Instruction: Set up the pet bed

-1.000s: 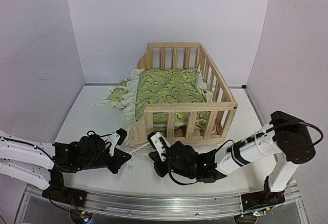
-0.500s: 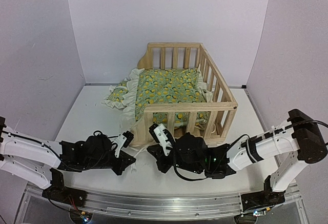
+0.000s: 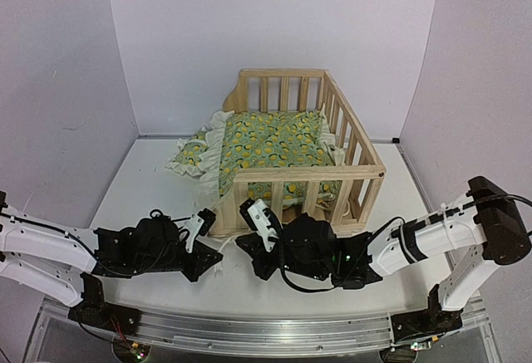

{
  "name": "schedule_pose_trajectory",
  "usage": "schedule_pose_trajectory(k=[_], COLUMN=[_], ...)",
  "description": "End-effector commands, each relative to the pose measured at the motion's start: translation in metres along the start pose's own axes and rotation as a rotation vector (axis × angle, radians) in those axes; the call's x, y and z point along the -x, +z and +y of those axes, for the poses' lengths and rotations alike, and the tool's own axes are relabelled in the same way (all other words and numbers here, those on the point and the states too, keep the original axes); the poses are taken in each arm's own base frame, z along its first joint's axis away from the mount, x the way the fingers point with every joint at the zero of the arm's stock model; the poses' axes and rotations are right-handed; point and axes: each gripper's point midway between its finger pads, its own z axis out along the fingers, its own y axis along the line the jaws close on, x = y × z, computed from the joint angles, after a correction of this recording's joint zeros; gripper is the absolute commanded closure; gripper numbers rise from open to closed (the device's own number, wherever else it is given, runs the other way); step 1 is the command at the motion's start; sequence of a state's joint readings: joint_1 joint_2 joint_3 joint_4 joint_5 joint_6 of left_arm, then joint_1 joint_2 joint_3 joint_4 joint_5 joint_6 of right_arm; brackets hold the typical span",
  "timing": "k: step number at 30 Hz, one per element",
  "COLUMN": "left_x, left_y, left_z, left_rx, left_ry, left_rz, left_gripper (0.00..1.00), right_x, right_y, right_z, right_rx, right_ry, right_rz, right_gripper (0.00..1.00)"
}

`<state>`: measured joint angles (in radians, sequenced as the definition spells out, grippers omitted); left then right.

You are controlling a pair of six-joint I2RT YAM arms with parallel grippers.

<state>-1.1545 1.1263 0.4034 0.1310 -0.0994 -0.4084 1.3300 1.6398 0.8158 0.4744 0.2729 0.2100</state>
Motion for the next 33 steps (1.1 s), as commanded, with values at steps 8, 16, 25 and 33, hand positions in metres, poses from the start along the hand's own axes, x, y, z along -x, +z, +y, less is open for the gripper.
schedule_pose_trajectory(k=[8, 16, 25, 33], left_x=[0.044, 0.069, 0.068, 0.063], left_y=[-0.042, -0.041, -0.020, -0.004], left_z=[-0.002, -0.020, -0.016, -0.009], left_rx=[-0.001, -0.036, 0.005, 0.055], left_ry=[0.107, 0.230, 0.218, 0.216], left_rz=[-0.193, -0.235, -0.192, -0.163], left_gripper=[0.41, 0.25, 0.31, 0.41], right_x=[0.044, 0.049, 0.051, 0.056], right_y=[-0.007, -0.009, -0.014, -0.018], right_z=[0.006, 0.009, 0.008, 0.011], right_rx=[0.019, 0.032, 0.031, 0.053], right_ry=[0.036, 0.040, 0.053, 0.053], right_rz=[-0.107, -0.111, -0.114, -0.123], right_gripper=[1.00, 1.00, 1.00, 1.00])
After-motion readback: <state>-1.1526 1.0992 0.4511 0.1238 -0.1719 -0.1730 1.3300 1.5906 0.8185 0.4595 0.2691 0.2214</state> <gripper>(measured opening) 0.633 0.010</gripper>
